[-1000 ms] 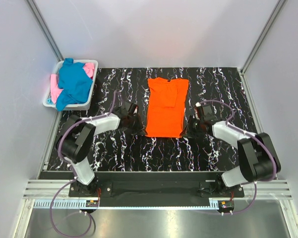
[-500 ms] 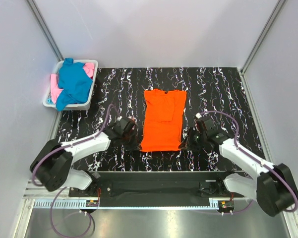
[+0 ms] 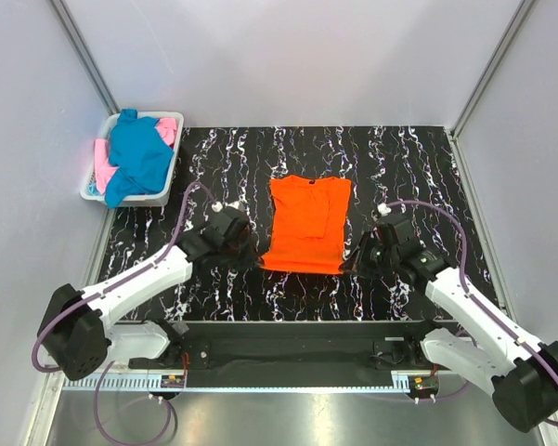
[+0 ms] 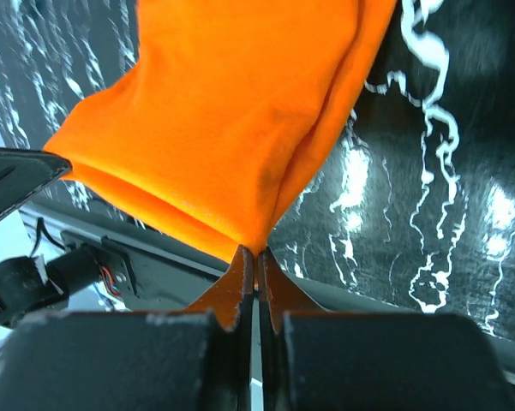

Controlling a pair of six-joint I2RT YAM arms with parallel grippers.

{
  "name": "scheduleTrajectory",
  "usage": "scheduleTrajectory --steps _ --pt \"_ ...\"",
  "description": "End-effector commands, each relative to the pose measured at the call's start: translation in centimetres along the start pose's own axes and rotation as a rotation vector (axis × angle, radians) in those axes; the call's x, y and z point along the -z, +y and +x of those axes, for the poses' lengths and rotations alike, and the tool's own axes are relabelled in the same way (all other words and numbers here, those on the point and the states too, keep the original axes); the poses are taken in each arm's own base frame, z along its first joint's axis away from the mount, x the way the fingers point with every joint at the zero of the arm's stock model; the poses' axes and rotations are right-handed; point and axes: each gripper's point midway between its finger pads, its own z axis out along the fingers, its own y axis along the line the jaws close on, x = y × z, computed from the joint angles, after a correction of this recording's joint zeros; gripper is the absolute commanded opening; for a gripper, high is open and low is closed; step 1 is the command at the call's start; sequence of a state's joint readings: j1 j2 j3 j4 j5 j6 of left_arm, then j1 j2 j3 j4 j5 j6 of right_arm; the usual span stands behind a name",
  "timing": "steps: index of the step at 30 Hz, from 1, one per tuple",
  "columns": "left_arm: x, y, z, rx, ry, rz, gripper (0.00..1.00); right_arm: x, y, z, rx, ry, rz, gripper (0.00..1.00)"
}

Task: Fold and stack the t-shirts
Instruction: Fold the tshirt

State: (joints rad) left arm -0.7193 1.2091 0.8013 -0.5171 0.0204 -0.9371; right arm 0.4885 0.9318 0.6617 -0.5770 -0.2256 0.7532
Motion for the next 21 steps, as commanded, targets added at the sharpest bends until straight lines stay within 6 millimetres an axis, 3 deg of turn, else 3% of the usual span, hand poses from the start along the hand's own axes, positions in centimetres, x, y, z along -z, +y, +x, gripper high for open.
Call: scheduleTrajectory --steps 1,5,7,12,16,21 --pt "2.0 1.2 -3.1 -0.043 -0.119 -0.114 0.0 1.5 -0.6 -2.4 0.045 -0.093 0.098 0.0" --pt "3.3 -1.4 -6.2 -0.064 -0.19 -0.104 0.0 1.6 -0.2 -4.4 0.065 -0.141 0.138 0.0" --pt "2.8 -1.8 -7.0 -0.076 -0.193 -0.131 0.0 1.7 0.3 -5.5 0.077 -0.17 0.147 0.0" --pt "2.6 -4.8 -10.4 -0.101 -0.245 -0.121 0.0 1.8 1.1 -9.2 0.119 -0.262 0.21 0.0" --pt "0.8 -5.9 -12.4 -0.114 -0.234 -0.148 0.0 1.7 2.1 -12.1 0.161 -0.316 0.251 0.0" --pt "-0.8 -6.6 -15.2 -0.104 -0.241 -0.158 0.0 -0.3 2.8 -16.0 0.179 -0.341 0.29 0.0"
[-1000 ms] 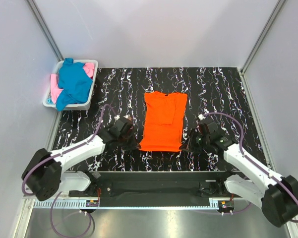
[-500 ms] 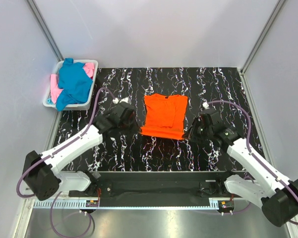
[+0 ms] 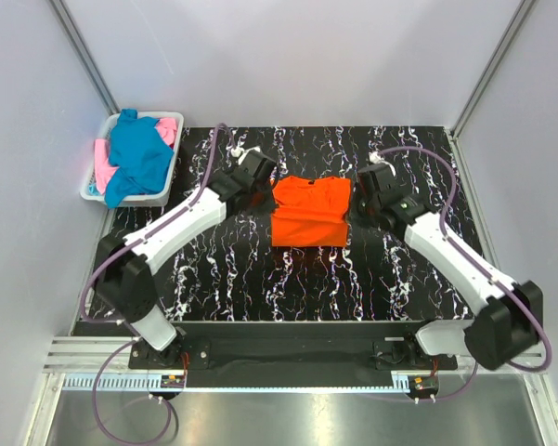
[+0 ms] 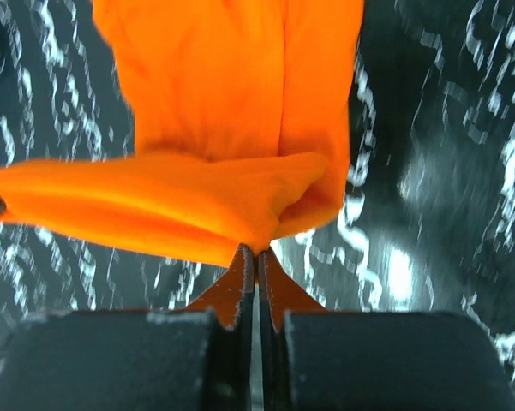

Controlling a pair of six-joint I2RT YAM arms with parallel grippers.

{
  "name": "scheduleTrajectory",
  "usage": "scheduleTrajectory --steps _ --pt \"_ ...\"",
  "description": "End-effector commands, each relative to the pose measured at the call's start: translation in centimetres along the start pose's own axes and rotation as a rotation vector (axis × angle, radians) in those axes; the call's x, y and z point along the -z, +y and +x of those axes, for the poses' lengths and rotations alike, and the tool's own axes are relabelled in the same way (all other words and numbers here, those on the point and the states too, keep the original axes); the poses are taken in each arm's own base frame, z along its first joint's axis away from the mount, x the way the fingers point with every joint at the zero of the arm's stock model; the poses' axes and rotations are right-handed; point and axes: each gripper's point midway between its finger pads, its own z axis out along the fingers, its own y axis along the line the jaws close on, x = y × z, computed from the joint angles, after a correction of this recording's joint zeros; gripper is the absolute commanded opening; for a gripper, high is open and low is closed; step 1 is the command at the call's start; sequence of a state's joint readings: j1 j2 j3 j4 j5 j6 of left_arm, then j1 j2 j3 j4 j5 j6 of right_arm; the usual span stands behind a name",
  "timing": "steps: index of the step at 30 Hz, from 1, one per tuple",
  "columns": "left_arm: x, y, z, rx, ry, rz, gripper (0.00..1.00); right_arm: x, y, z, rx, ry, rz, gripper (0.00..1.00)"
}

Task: Fold and stack the t-shirts
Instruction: Fold the tshirt

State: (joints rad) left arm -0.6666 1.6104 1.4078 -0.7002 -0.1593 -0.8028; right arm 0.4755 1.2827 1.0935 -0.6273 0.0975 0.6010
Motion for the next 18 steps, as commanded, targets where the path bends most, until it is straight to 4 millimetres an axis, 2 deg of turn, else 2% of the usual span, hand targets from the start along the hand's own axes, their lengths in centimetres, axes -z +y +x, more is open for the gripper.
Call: scheduleTrajectory --steps 1,4,5,6,7,8,9,10,11,12,13,14,15,16,17,18 --pt "-0.3 0.5 -4.2 -0.003 -0.079 -0.037 0.0 -1.7 -0.9 -3.7 0.046 -0.077 0.081 0.0" --pt "-2.6 1.1 -5.4 -0.001 -0.059 -0.061 0.0 -3.2 -1.0 -6.1 0.027 -0.105 0.082 0.0" --pt "-2.8 0.6 -6.5 -0.009 -0.074 -0.049 0.0 -4.6 -1.2 -6.4 0.03 -0.095 0.094 0.0" --pt "-4.3 0.8 -6.5 -0.013 -0.053 -0.066 0.0 -5.1 -1.2 -7.4 0.028 -0.109 0.094 0.0" --pt "-4.9 1.0 -7.3 -0.013 -0.06 -0.07 0.0 -5.7 -1.2 -7.9 0.034 -0.114 0.095 0.0" --pt "-5.1 0.1 -8.7 -0.03 -0.079 -0.051 0.0 -7.4 -1.5 -8.0 0.035 -0.101 0.102 0.0" --pt "-7.0 0.3 -8.4 -0.036 -0.048 -0.059 0.0 -7.9 -1.3 -8.9 0.032 -0.113 0.097 0.0" --pt "-8.0 0.5 -9.0 -0.032 -0.044 -0.062 0.0 -8.7 -1.4 -9.2 0.04 -0.108 0.102 0.0" --pt "-8.2 -0.4 -10.5 -0.041 -0.068 -0.037 0.0 -10.6 -1.8 -9.1 0.044 -0.088 0.117 0.0" --pt "-9.0 -0.6 -10.7 -0.044 -0.059 -0.026 0.0 -11.2 -1.4 -10.2 0.043 -0.102 0.111 0.0" --pt "-11.7 0.2 -10.2 -0.047 -0.021 -0.049 0.01 -12.0 -1.7 -10.6 0.042 -0.099 0.117 0.0" --pt "-12.1 -0.7 -11.6 -0.055 -0.044 -0.022 0.05 -14.0 -2.3 -10.2 0.044 -0.071 0.133 0.0" --pt "-13.4 -0.7 -11.6 -0.057 -0.029 -0.015 0.09 -14.5 -1.8 -11.5 0.042 -0.09 0.12 0.0" --pt "-15.3 -0.4 -12.2 -0.053 -0.027 -0.016 0.19 -15.4 -2.3 -12.0 0.039 -0.092 0.13 0.0" --pt "-16.5 -0.2 -12.3 -0.051 -0.019 -0.016 0.29 -17.4 -3.1 -11.5 0.035 -0.066 0.153 0.0" --pt "-17.3 -0.1 -12.8 -0.045 -0.023 -0.005 0.53 -17.8 -2.7 -13.1 0.029 -0.093 0.146 0.09"
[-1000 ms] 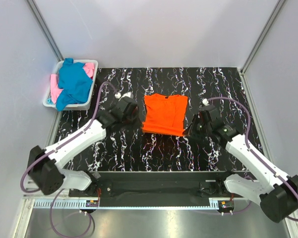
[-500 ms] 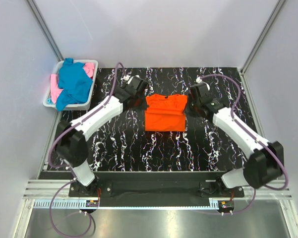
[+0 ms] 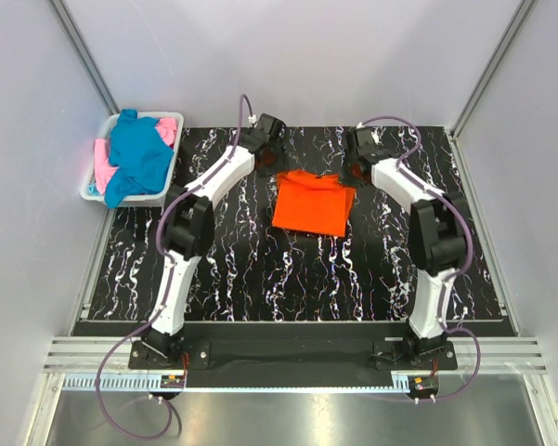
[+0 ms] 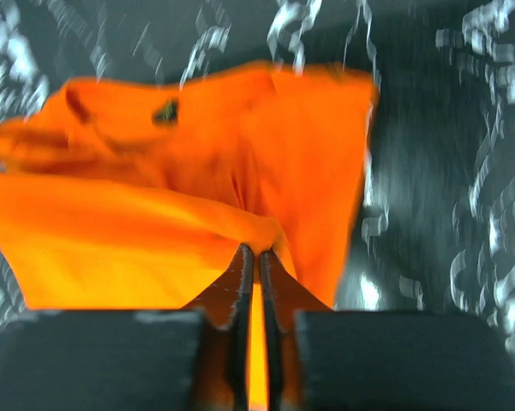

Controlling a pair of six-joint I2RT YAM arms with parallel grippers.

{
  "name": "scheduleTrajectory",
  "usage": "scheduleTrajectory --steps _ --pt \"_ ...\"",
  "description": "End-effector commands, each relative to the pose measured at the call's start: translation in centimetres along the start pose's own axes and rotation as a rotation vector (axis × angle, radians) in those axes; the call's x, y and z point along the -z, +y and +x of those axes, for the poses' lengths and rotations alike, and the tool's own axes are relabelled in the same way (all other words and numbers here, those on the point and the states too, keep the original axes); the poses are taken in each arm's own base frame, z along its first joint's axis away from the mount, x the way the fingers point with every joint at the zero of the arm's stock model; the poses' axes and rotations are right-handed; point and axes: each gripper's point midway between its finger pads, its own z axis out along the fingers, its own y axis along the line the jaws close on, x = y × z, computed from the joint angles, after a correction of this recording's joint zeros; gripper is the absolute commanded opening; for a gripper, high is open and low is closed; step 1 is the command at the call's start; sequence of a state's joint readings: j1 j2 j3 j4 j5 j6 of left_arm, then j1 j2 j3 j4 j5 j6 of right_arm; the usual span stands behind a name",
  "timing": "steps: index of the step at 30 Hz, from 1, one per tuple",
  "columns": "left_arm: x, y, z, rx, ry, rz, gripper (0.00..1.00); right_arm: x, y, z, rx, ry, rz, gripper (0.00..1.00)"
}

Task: Fold and stack the t-shirts
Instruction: Fold the tshirt

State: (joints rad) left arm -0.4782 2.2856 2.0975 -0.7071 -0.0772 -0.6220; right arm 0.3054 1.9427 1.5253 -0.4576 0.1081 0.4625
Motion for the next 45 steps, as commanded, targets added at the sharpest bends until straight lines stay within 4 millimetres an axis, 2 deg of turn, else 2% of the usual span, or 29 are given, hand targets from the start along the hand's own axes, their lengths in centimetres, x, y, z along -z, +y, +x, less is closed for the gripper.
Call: scheduleTrajectory --steps 1,2,3,5,6,8,9,10,11,12,13,14,15,16,18,20,24,26,27,28,29,33,40,45 --pt "-2.1 -0.1 -3.0 -0.015 -0.035 0.058 0.61 -2.5 -0.6 -4.9 -0.007 -0.092 0.02 0.13" --pt "-3.9 0.4 -2.5 -0.015 -0.02 0.054 0.68 -4.3 -1.3 -4.4 -0.017 -0.071 0.043 0.18" --pt "-4.5 0.5 -2.9 -0.009 -0.031 0.059 0.78 -4.6 -1.3 -5.8 -0.034 -0.097 0.043 0.25" --pt "-5.4 1.3 -4.4 0.015 -0.072 0.07 0.8 -6.1 -1.9 -6.2 -0.065 -0.094 0.053 0.29" --pt "-5.4 1.2 -4.6 0.03 -0.066 0.098 0.81 -6.1 -1.9 -7.0 -0.08 -0.112 0.055 0.3" --pt "-5.7 2.4 -5.1 0.068 -0.078 0.094 0.82 -6.4 -2.3 -7.4 -0.089 -0.123 0.072 0.35" --pt "-4.4 2.3 -6.2 0.077 -0.11 0.101 0.82 -6.3 -2.7 -8.0 -0.095 -0.143 0.097 0.36" --pt "-4.8 3.1 -5.7 0.08 -0.114 0.096 0.83 -6.4 -2.9 -8.1 -0.103 -0.145 0.1 0.36" --pt "-4.2 3.2 -6.0 0.085 -0.131 0.091 0.83 -6.4 -3.0 -8.2 -0.106 -0.146 0.1 0.36" --pt "-2.7 3.3 -7.1 0.089 -0.178 0.082 0.83 -6.4 -3.1 -8.3 -0.109 -0.149 0.103 0.36" --pt "-2.8 3.9 -6.7 0.096 -0.188 0.079 0.84 -6.2 -2.9 -8.3 -0.11 -0.148 0.095 0.36" --pt "-2.3 4.1 -6.8 0.105 -0.198 0.078 0.85 -6.1 -2.6 -8.3 -0.109 -0.144 0.082 0.35" --pt "-0.9 3.9 -7.6 0.114 -0.225 0.092 0.85 -6.0 -2.3 -7.8 -0.108 -0.124 0.06 0.34" --pt "-1.0 4.5 -7.2 0.121 -0.225 0.096 0.85 -5.5 -1.9 -7.9 -0.105 -0.123 0.037 0.33" --pt "-0.1 3.9 -7.0 0.127 -0.213 0.144 0.85 -5.0 -1.2 -7.1 -0.089 -0.102 0.007 0.33" --pt "1.4 3.1 -6.8 0.122 -0.2 0.189 0.85 -3.8 0.1 -6.8 -0.059 -0.102 -0.027 0.33" --pt "3.4 0.8 -4.6 0.11 -0.104 0.321 0.84 -2.7 1.1 -4.2 -0.026 -0.05 -0.065 0.33" --pt "3.7 -0.5 -3.5 0.094 -0.068 0.35 0.82 -2.1 1.8 -3.6 -0.017 -0.045 -0.076 0.33" --pt "3.8 -1.1 -2.3 0.079 -0.02 0.358 0.8 -2.1 2.0 -2.8 -0.013 -0.03 -0.082 0.33" --pt "4.4 -2.0 -3.0 0.077 -0.027 0.363 0.79 -1.9 2.3 -2.7 -0.016 -0.03 -0.088 0.33" --pt "3.6 -2.0 -2.5 0.092 -0.002 0.342 0.78 -1.7 3.1 -2.2 -0.007 -0.029 -0.098 0.33" --pt "3.3 -5.0 -0.3 0.103 0.089 0.402 0.73 -1.4 5.0 -0.9 0.017 -0.014 -0.119 0.33" --pt "1.1 -5.8 3.7 0.034 0.168 0.357 0.72 -1.3 5.7 0.6 0.026 0.003 -0.12 0.32" --pt "-0.6 -5.1 4.8 0.048 0.199 0.317 0.72 -0.1 5.9 0.1 0.039 -0.035 -0.113 0.33"
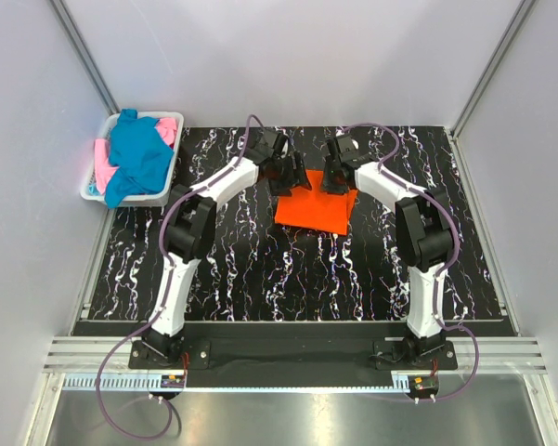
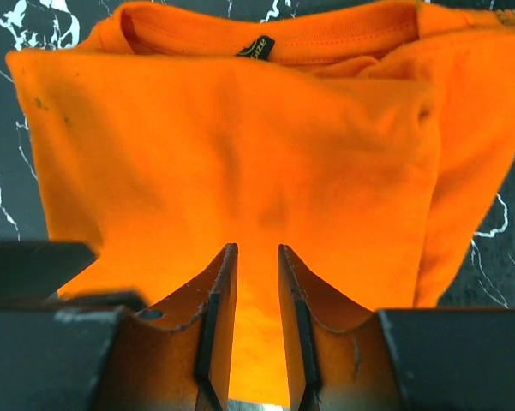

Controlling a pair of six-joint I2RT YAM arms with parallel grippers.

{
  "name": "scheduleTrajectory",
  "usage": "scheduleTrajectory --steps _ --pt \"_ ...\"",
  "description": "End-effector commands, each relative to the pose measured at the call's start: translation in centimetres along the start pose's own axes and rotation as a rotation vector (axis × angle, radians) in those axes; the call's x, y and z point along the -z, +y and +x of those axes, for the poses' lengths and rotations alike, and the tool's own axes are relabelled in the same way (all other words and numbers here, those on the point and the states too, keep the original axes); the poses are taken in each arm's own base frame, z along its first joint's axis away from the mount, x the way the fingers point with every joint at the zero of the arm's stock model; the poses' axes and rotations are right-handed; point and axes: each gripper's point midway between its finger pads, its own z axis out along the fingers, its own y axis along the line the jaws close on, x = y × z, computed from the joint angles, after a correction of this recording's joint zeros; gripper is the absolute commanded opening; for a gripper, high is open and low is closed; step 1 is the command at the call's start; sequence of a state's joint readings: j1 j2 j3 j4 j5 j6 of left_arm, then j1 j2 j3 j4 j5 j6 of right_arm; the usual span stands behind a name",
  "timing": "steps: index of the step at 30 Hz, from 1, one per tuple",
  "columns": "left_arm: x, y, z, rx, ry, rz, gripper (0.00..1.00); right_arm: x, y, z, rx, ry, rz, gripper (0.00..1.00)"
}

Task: Fold and stack the t-shirts
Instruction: Fold the tshirt

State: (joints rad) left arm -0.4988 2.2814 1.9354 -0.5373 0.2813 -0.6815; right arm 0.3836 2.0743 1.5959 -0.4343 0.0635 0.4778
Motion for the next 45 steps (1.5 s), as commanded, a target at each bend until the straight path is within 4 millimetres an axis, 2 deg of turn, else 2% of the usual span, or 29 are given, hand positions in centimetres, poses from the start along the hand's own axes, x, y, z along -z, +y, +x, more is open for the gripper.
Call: scheduleTrajectory --steps 1,3,7,8,11,13,15,16,17,19,22,25,30,32,36,39,45 --pt "-0.2 -0.1 -1.4 0.008 -0.018 0.008 0.72 3.0 1.7 -3.0 0.002 -0.108 -0.044 0.33" --pt "-0.6 0.1 -1.5 0.009 -0.019 -0.001 0.72 2.4 1.8 -3.3 0.02 -0.108 -0.041 0.33" --pt "-1.6 0.7 -1.8 -0.001 -0.033 -0.034 0.72 0.2 1.5 -2.6 0.028 -0.076 -0.017 0.33" --pt "-2.0 1.1 -1.8 -0.002 -0.036 -0.045 0.72 0.1 1.6 -3.0 0.027 -0.084 -0.021 0.33" --pt "-2.1 0.8 -2.5 -0.015 -0.053 -0.046 0.73 -1.4 1.5 -2.8 0.034 -0.066 -0.009 0.33" --pt "-2.3 0.8 -2.7 -0.028 -0.057 -0.049 0.73 -2.9 0.5 -1.9 0.024 -0.021 0.024 0.33" --pt "-2.3 1.2 -2.7 -0.038 -0.059 -0.067 0.73 -3.5 -0.2 -2.3 -0.002 -0.01 0.049 0.33" --pt "-2.3 1.4 -2.7 -0.04 -0.059 -0.075 0.73 -4.4 -1.2 -1.4 -0.008 0.025 0.078 0.33" --pt "-2.3 1.8 -2.7 -0.043 -0.064 -0.094 0.74 -4.5 -1.6 -1.9 -0.02 0.016 0.1 0.32" --pt "-2.3 2.4 -2.2 -0.049 -0.054 -0.111 0.74 -5.4 -3.3 -1.3 -0.046 0.047 0.153 0.31" --pt "-2.4 3.3 -1.7 -0.054 -0.045 -0.141 0.73 -5.6 -5.0 -2.3 -0.08 0.028 0.206 0.3" --pt "-2.4 3.9 -1.2 -0.047 -0.029 -0.162 0.73 -5.3 -5.9 -3.7 -0.11 0.0 0.214 0.3" --pt "-2.4 5.7 0.1 -0.029 -0.01 -0.246 0.73 -4.7 -5.5 -5.6 -0.11 -0.038 0.191 0.3" --pt "-2.4 6.3 0.4 -0.038 -0.013 -0.286 0.73 -4.9 -5.5 -5.7 -0.112 -0.037 0.19 0.31" --pt "-2.3 6.4 1.9 -0.079 0.014 -0.332 0.72 -6.3 -5.9 -4.2 -0.126 0.021 0.185 0.31" --pt "-1.8 7.2 2.4 -0.116 0.007 -0.418 0.72 -6.9 -6.2 -3.3 -0.142 0.05 0.192 0.3" --pt "-0.2 9.7 4.7 -0.189 0.034 -0.596 0.71 -6.4 -6.4 -3.4 -0.151 0.049 0.19 0.29"
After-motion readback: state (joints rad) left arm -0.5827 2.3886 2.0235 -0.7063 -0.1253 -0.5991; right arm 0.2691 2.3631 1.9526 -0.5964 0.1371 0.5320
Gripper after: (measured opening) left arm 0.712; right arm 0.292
